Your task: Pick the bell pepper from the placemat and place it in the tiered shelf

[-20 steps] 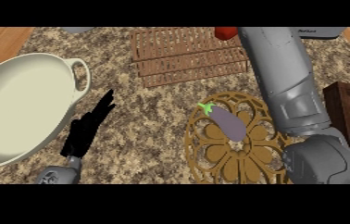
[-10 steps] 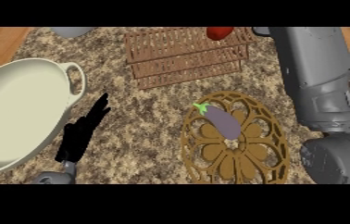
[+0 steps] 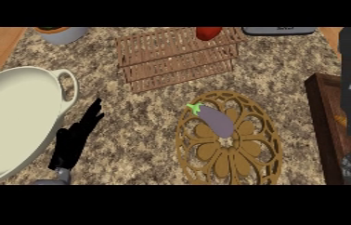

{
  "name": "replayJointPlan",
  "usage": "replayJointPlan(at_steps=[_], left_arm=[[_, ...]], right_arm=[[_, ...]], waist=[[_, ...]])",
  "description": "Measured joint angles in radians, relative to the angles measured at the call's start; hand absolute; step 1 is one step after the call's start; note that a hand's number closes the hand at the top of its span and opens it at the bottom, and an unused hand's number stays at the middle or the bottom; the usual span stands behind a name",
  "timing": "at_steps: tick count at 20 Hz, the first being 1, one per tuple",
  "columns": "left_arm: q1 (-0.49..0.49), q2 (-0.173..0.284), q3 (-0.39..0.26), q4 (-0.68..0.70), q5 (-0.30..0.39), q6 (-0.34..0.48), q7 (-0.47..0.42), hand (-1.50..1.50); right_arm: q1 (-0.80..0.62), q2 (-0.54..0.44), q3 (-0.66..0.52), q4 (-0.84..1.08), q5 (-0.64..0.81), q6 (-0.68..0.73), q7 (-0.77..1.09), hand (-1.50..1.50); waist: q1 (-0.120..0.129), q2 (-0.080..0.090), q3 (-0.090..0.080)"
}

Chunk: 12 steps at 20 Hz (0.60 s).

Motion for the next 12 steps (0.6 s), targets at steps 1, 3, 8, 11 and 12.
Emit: replayJointPlan(at_steps=[1, 3, 8, 11, 12], left_arm=[[0.003, -0.001, 0.0, -0.002, -0.003, 0.001, -0.005, 0.0], [-0.003, 0.007, 0.011, 0.003, 0.002, -0.008, -0.002, 0.0], [-0.003, -0.012, -0.003, -0.006, -0.022, 0.003, 0.004, 0.0], [0.002, -0.012, 0.002, -0.014, -0.02, -0.006, -0.002, 0.0], [0.006, -0.013, 0.003, -0.021, -0.02, -0.009, 0.002, 0.0]], right_arm=[[0.031, -0.021, -0.003, -0.028, -0.018, 0.039, -0.007, -1.5], [0.097, -0.046, -0.004, -0.099, -0.051, 0.104, -0.004, -1.5], [0.223, -0.125, -0.005, -0.237, -0.134, 0.262, 0.023, -1.5], [0.307, -0.15, -0.011, -0.309, -0.191, 0.334, 0.019, -1.5], [0.325, -0.157, -0.005, -0.322, -0.201, 0.346, 0.019, -1.5]], waist=[[-0.001, 0.0, 0.0], [-0.002, 0.0, 0.0], [0.005, 0.002, 0.0], [0.009, 0.004, -0.001], [0.012, 0.005, -0.002]])
